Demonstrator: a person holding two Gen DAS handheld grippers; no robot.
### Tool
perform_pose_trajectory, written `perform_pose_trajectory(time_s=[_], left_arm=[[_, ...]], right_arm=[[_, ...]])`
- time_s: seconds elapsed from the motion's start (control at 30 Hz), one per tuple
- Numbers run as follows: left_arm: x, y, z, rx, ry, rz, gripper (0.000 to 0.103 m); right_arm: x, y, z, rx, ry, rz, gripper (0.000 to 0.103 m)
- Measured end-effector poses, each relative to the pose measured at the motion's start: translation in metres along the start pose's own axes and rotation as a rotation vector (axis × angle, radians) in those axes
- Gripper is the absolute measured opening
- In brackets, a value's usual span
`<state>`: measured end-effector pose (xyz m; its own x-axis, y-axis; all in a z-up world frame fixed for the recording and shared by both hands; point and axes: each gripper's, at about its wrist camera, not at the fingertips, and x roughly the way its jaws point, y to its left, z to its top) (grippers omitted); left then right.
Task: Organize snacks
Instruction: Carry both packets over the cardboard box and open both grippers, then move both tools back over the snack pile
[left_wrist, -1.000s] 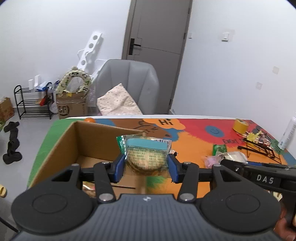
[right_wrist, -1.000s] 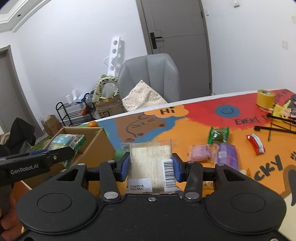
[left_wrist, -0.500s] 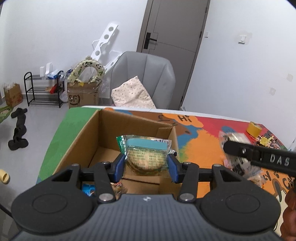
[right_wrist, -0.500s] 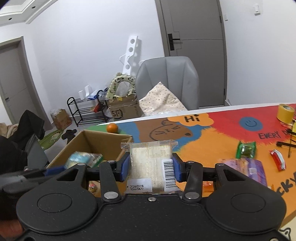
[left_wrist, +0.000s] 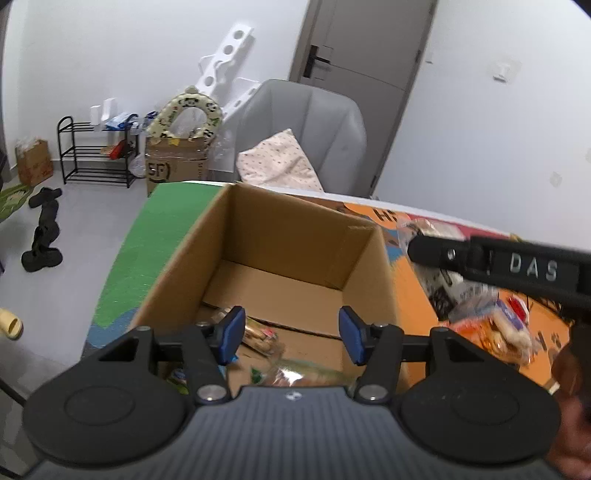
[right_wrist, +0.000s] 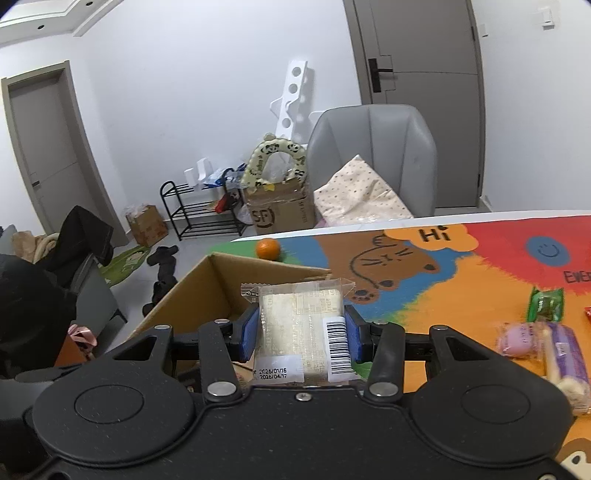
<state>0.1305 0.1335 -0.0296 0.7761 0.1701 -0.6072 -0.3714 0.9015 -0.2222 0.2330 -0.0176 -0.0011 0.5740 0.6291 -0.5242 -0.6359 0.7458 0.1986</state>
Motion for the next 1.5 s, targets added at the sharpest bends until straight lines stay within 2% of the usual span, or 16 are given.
perform_pose_trajectory(time_s=[0.2,0.5,0.6,0.67,0.73,0.83,1.17,1.5], left_arm=[[-0.008,0.008,0.007,-0.016,-0.021,0.011,0.056],[-0.018,0.018,0.014,-0.032,-0.052,0.043,0.067],[-0.020,0.020,0.015,-0.036,-0.061,0.054,0.073],[-0.020,0.019,0.016,-0.031,-0.066,0.057,0.077],[-0.020,0.017,0.017,-0.022,-0.073,0.071,0.085],[-0.018,0.010,0.017,-0.010,-0.081,0.087,0.090],[-0.013,-0.012,0.014,0.022,-0.079,0.055,0.093],[-0.007,-0.044,0.006,0.068,-0.067,0.009,0.094]], right_arm=[[0.003,0.013,0.002,-0.007,0.002,0.032,0.044],[0.009,0.022,0.011,0.043,-0.020,0.116,0.045],[0.007,0.018,0.012,0.072,-0.039,0.155,0.056],[0.005,0.013,0.012,0.082,-0.046,0.147,0.071],[-0.001,0.005,0.011,0.096,-0.052,0.133,0.072],[-0.008,-0.008,0.009,0.115,-0.056,0.110,0.076],[-0.024,-0.043,-0.012,0.140,-0.030,0.017,0.090],[-0.047,-0.080,-0.027,0.188,-0.036,-0.051,0.097]])
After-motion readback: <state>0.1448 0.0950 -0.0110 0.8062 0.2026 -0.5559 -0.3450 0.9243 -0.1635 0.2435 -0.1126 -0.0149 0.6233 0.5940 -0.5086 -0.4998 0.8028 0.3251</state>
